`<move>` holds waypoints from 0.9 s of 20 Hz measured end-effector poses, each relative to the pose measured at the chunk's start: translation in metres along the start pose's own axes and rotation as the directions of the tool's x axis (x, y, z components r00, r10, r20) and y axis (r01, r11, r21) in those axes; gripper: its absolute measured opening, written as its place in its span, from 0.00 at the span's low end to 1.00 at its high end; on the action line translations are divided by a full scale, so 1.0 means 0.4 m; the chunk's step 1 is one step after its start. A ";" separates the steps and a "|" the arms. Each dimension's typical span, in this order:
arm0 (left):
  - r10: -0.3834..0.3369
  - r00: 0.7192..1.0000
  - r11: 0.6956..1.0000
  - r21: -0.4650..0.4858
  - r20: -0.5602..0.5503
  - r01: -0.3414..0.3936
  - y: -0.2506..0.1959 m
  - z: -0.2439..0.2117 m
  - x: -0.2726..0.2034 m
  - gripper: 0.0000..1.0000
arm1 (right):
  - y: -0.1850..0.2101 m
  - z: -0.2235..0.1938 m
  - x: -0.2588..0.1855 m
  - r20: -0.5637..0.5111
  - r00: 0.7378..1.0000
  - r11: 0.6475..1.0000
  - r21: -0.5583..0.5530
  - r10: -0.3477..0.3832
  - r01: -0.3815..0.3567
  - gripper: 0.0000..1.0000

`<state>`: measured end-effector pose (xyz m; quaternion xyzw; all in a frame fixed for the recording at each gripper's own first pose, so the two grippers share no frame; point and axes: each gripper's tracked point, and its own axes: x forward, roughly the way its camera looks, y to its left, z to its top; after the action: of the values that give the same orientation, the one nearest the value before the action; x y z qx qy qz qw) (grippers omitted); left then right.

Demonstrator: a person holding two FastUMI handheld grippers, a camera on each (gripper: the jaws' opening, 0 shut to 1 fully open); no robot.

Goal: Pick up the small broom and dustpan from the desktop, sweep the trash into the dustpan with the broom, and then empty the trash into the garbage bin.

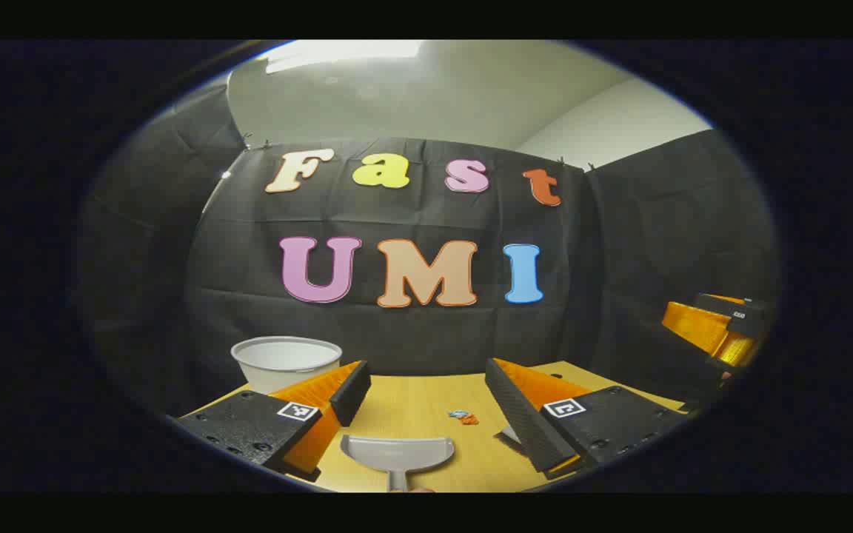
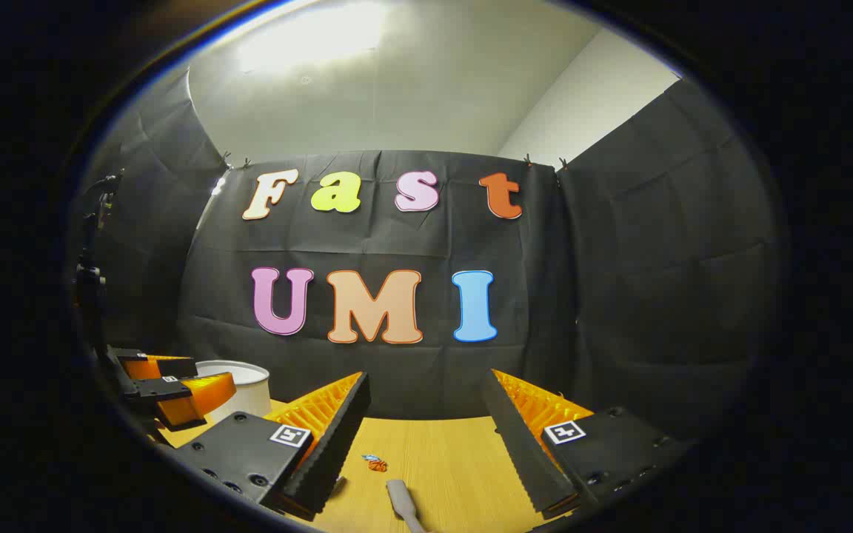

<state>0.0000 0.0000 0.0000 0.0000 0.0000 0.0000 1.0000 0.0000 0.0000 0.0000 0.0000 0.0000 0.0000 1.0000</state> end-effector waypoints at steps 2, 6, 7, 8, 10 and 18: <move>-0.009 1.000 1.000 0.022 0.005 0.009 -0.012 0.006 0.000 0.94 | -0.003 0.003 0.005 0.004 1.000 1.000 -0.003 0.002 -0.002 0.98; -0.020 1.000 0.999 0.035 0.019 0.019 -0.035 0.014 0.005 0.94 | -0.002 0.006 0.013 0.002 1.000 1.000 -0.005 0.012 -0.012 0.98; -0.021 1.000 0.999 0.034 0.020 0.021 -0.041 0.011 0.003 0.98 | -0.003 0.007 0.015 0.001 1.000 1.000 -0.003 0.014 -0.014 0.98; -0.019 1.000 0.999 0.035 0.019 0.018 -0.044 0.011 0.001 0.99 | -0.003 0.008 0.015 -0.001 1.000 1.000 -0.001 0.016 -0.016 0.98; -0.015 1.000 0.999 0.038 0.019 0.014 -0.046 0.009 0.009 0.94 | -0.007 0.009 0.020 -0.003 1.000 1.000 -0.001 0.019 -0.019 0.98; 0.000 1.000 0.999 0.036 0.016 -0.001 -0.056 0.005 0.016 0.99 | -0.026 -0.001 0.038 -0.018 0.999 1.000 0.005 0.028 -0.028 0.98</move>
<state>0.0062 -0.0223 0.0021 0.0179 -0.0078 0.0004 0.9998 0.0150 -0.0105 -0.0002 0.0026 0.0091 0.0139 0.9999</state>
